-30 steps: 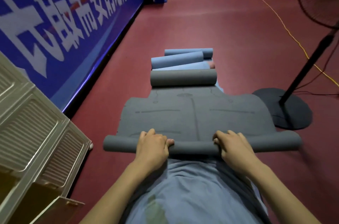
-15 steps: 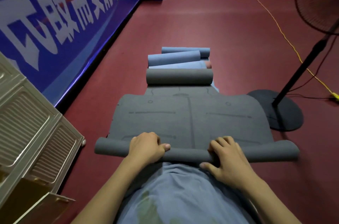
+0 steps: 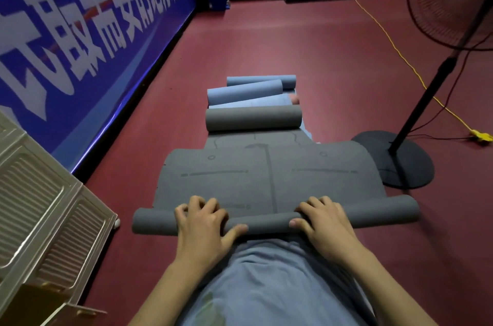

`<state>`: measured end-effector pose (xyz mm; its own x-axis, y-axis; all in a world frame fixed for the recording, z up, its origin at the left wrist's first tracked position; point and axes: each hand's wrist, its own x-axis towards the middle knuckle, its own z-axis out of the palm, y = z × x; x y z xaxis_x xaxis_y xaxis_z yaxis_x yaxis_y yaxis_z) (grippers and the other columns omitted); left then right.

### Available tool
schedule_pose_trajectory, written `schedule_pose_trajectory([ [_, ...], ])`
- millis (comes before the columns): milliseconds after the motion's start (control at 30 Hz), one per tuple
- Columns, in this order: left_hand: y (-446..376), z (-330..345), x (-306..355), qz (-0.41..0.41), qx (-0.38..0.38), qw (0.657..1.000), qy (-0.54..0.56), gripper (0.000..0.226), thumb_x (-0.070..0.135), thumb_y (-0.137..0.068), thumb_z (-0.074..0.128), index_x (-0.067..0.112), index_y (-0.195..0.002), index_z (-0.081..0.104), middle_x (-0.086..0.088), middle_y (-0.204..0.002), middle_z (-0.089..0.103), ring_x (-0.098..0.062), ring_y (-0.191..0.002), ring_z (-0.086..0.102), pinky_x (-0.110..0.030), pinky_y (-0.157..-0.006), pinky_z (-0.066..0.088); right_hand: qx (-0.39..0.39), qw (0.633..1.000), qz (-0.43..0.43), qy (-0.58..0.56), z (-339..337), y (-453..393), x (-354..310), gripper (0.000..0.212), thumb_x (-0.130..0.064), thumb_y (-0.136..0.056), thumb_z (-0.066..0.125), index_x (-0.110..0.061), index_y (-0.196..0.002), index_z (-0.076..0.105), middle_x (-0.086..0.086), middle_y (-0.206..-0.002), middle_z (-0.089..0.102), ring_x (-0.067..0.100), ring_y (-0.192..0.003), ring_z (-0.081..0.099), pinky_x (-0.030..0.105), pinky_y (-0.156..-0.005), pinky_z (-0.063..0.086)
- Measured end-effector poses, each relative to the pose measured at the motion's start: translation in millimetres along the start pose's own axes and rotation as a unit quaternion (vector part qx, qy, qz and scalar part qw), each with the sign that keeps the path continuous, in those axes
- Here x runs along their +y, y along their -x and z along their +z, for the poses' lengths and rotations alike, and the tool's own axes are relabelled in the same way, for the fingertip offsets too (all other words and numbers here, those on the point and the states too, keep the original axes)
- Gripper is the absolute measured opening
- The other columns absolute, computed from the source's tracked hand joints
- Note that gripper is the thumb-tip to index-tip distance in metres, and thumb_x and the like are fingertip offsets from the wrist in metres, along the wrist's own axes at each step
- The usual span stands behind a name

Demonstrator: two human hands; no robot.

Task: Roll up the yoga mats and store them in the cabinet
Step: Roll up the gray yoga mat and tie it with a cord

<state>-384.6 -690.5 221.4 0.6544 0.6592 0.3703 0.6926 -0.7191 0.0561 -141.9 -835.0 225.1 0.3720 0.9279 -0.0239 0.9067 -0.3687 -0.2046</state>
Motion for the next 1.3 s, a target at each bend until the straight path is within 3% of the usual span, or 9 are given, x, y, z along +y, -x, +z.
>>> schedule_pose_trajectory([
  [67, 4, 0, -2, 0.022, -0.006, 1.0, -0.007, 0.056, 0.08, -0.074, 0.052, 0.027, -0.069, 0.07, 0.013, -0.081, 0.059, -0.026, -0.098, 0.053, -0.045, -0.086, 0.03, -0.022, 1.0, -0.006, 0.011, -2, -4, 1, 0.072, -0.075, -0.082, 0.009, -0.032, -0.11, 0.06, -0.01, -0.11, 0.06, 0.019, -0.109, 0.05, 0.034, -0.088, 0.031],
  [200, -6, 13, -11, 0.032, -0.018, 0.998, 0.048, 0.049, 0.07, -0.084, 0.049, 0.027, -0.073, 0.07, 0.014, -0.081, 0.059, -0.022, -0.091, 0.056, -0.041, -0.084, 0.031, -0.016, 0.999, 0.021, -0.038, -4, -8, 0, 0.033, -0.061, -0.098, 0.046, -0.029, -0.1, 0.043, -0.007, -0.088, 0.051, 0.026, -0.104, 0.051, 0.038, -0.085, 0.032],
  [333, -28, 16, -16, 0.067, -0.073, 0.995, 0.015, 0.053, 0.064, -0.09, 0.04, 0.024, -0.066, 0.064, 0.009, -0.074, 0.061, -0.024, -0.08, 0.057, -0.041, -0.075, 0.039, -0.015, 0.999, 0.021, -0.04, -13, -13, -2, 0.032, -0.057, -0.101, 0.045, -0.026, -0.095, 0.044, -0.008, -0.082, 0.05, 0.027, -0.101, 0.047, 0.04, -0.082, 0.033],
  [400, -39, 9, -14, 0.06, -0.137, 0.989, 0.008, 0.065, 0.07, -0.088, 0.025, 0.021, -0.071, 0.065, 0.006, -0.082, 0.067, -0.026, -0.089, 0.058, -0.041, -0.077, 0.038, -0.008, 0.999, 0.016, -0.034, -12, -15, -1, 0.033, -0.058, -0.102, 0.04, -0.027, -0.093, 0.043, -0.005, -0.095, 0.062, 0.026, -0.104, 0.044, 0.041, -0.086, 0.036],
  [500, -49, 1, -12, 0.055, -0.202, 0.978, 0.013, 0.078, 0.076, -0.079, 0.004, 0.023, -0.081, 0.061, 0.002, -0.101, 0.07, -0.023, -0.107, 0.055, -0.04, -0.084, 0.037, 0.042, 0.998, 0.0, -0.039, -3, -14, 2, 0.044, -0.067, -0.097, 0.032, -0.027, -0.09, 0.048, -0.006, -0.093, 0.06, 0.023, -0.099, 0.046, 0.039, -0.084, 0.035],
  [667, -58, -4, -14, 0.027, -0.263, 0.964, 0.033, 0.056, 0.065, -0.103, 0.033, 0.021, -0.084, 0.061, -0.006, -0.104, 0.067, -0.027, -0.108, 0.059, -0.04, -0.078, 0.039, 0.097, 0.993, -0.024, -0.056, 10, -4, 8, 0.049, -0.076, -0.089, 0.038, -0.03, -0.092, 0.056, -0.013, -0.082, 0.055, 0.019, -0.084, 0.051, 0.036, -0.081, 0.035],
  [900, -38, -19, -20, 0.014, -0.324, 0.943, 0.074, 0.064, 0.068, -0.101, 0.038, 0.011, -0.075, 0.055, -0.001, -0.068, 0.054, -0.029, -0.082, 0.06, -0.04, -0.065, 0.033, 0.1, 0.991, -0.074, -0.048, -10, 30, 2, 0.05, -0.075, -0.082, 0.054, -0.027, -0.096, 0.058, -0.018, -0.078, 0.039, 0.016, -0.079, 0.05, 0.035, -0.078, 0.04],
  [1133, -24, -23, -8, -0.016, -0.289, 0.951, 0.108, 0.044, 0.069, -0.096, 0.048, 0.026, -0.099, 0.04, 0.004, -0.085, 0.058, -0.033, -0.097, 0.062, -0.041, -0.072, 0.034, 0.13, 0.986, -0.071, -0.071, 19, 42, 5, 0.039, -0.069, -0.084, 0.058, -0.033, -0.098, 0.049, -0.016, -0.089, 0.05, 0.016, -0.082, 0.05, 0.037, -0.078, 0.041],
  [1300, -28, -23, -6, 0.001, -0.278, 0.957, 0.083, 0.042, 0.067, -0.098, 0.045, 0.025, -0.096, 0.039, -0.001, -0.089, 0.062, -0.034, -0.098, 0.061, -0.041, -0.071, 0.033, 0.179, 0.976, -0.083, -0.089, 25, 36, 7, 0.038, -0.063, -0.081, 0.064, -0.027, -0.089, 0.054, -0.012, -0.098, 0.053, 0.02, -0.099, 0.052, 0.037, -0.081, 0.04],
])
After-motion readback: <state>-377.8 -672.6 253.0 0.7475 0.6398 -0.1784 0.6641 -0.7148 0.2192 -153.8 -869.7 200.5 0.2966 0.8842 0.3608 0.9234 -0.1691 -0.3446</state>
